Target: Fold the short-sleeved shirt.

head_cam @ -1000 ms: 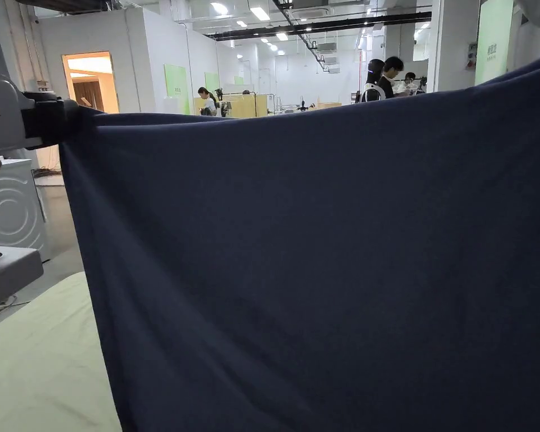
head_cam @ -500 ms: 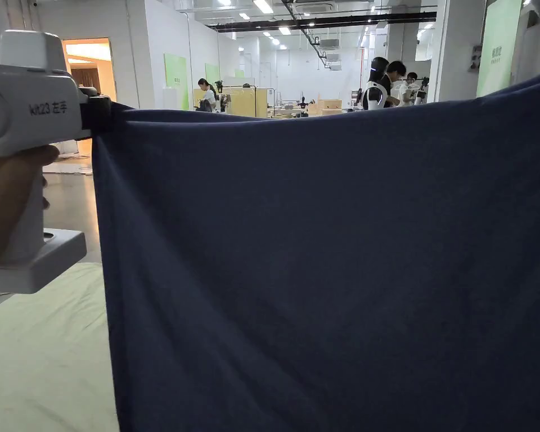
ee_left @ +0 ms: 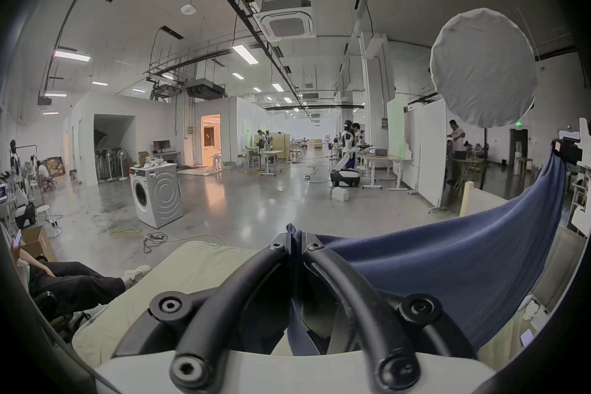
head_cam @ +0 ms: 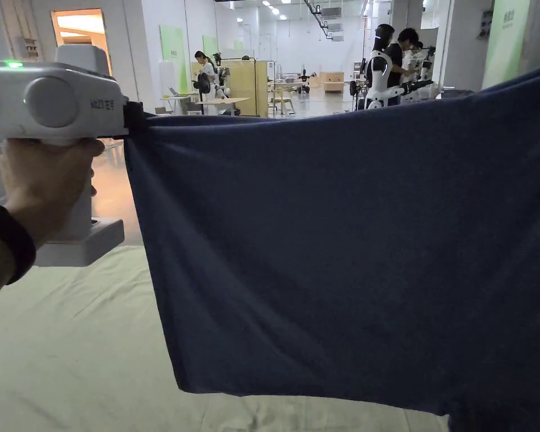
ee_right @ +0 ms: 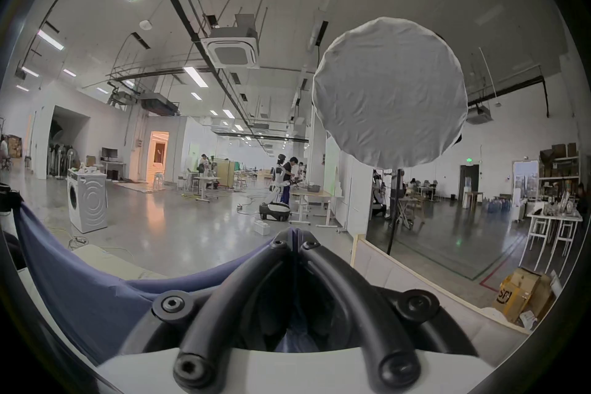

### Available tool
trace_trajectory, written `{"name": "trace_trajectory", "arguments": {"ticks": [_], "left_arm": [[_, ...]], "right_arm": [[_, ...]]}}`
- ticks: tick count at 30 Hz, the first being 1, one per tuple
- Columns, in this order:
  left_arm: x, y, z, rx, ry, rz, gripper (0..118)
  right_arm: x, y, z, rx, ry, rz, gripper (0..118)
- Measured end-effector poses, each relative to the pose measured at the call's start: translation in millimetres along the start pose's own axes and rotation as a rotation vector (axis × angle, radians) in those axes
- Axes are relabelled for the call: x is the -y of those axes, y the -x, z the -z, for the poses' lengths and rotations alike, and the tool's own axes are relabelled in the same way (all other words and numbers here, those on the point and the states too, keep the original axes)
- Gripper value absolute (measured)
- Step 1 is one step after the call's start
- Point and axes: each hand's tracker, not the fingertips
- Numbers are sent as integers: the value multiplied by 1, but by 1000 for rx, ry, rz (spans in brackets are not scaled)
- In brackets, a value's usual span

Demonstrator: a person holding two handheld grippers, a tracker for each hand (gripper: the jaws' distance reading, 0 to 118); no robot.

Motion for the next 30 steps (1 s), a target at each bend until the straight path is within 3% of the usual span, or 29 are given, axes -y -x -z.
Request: {"name": "trace_trajectory", "arguments": {"ticks": [2, 6, 8, 12, 15, 23, 25, 26, 30], "left_arm": [[0, -3, 15, -6, 1, 3, 5], [-8, -1, 39, -10, 12, -34, 5], [-12, 0, 48, -1, 11, 7, 5], [-8, -7, 60, 0, 28, 49, 5], [9, -14, 69, -1, 30, 20, 5], [127, -24, 89, 29, 192, -100, 5], [169, -31, 85, 7, 246, -54, 5], [188, -34, 82, 4, 258, -34, 5], [259, -37, 68, 70, 386, -65, 5]], "right_arm": [[7, 8, 16, 30, 11, -46, 2], [10, 13, 35, 22, 18, -25, 2], [8, 16, 43, 31, 32, -45, 2], [12, 20, 52, 44, 69, -5, 2], [20, 27, 55, 20, 62, -26, 2], [114, 42, 57, -47, 185, 1, 2], [156, 46, 54, -61, 312, 47, 2], [174, 49, 51, -69, 344, 32, 2], [243, 58, 22, -111, 456, 102, 2]]}}
